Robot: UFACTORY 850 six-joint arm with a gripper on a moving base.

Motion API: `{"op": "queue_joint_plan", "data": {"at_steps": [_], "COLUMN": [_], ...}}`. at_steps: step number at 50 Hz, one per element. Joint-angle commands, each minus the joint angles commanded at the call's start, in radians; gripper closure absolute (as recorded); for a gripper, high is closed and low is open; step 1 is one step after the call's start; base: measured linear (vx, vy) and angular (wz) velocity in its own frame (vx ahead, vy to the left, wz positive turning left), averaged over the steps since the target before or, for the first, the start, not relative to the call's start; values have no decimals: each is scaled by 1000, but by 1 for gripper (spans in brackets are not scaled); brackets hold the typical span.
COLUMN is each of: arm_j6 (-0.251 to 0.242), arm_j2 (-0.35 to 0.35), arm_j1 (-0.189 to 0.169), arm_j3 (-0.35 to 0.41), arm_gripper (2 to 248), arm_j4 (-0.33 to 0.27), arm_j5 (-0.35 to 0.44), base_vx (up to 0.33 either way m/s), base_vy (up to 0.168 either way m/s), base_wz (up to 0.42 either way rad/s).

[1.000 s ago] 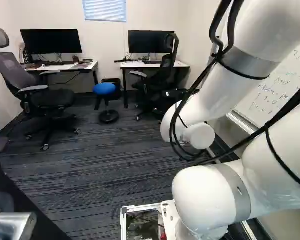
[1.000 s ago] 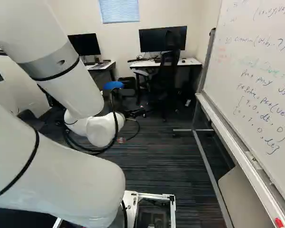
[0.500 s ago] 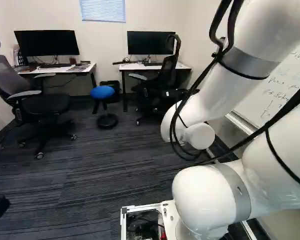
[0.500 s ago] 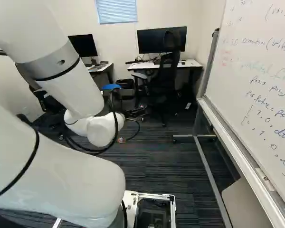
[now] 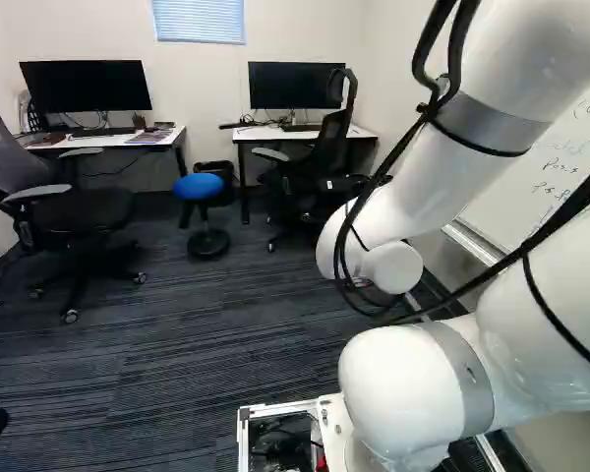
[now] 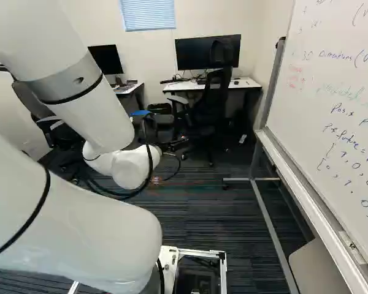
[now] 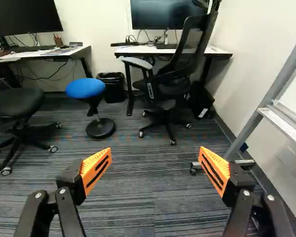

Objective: Open the door and move inside

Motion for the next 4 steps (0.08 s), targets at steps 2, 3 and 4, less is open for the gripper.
{"op": "queue_joint_plan", "data": {"at_steps": [2, 3, 4], "arm_j6": [0, 0, 0], "arm_j2": [0, 0, 0], "arm_j1": [0, 0, 0], "arm_j3": [0, 0, 0], "arm_gripper": [3, 3, 3], "arm_j4": [0, 0, 0], "arm_j5": [0, 0, 0], "base_vx": [-24, 0, 0], "base_vy": [0, 0, 0], "base_wz": [1, 0, 0]}}
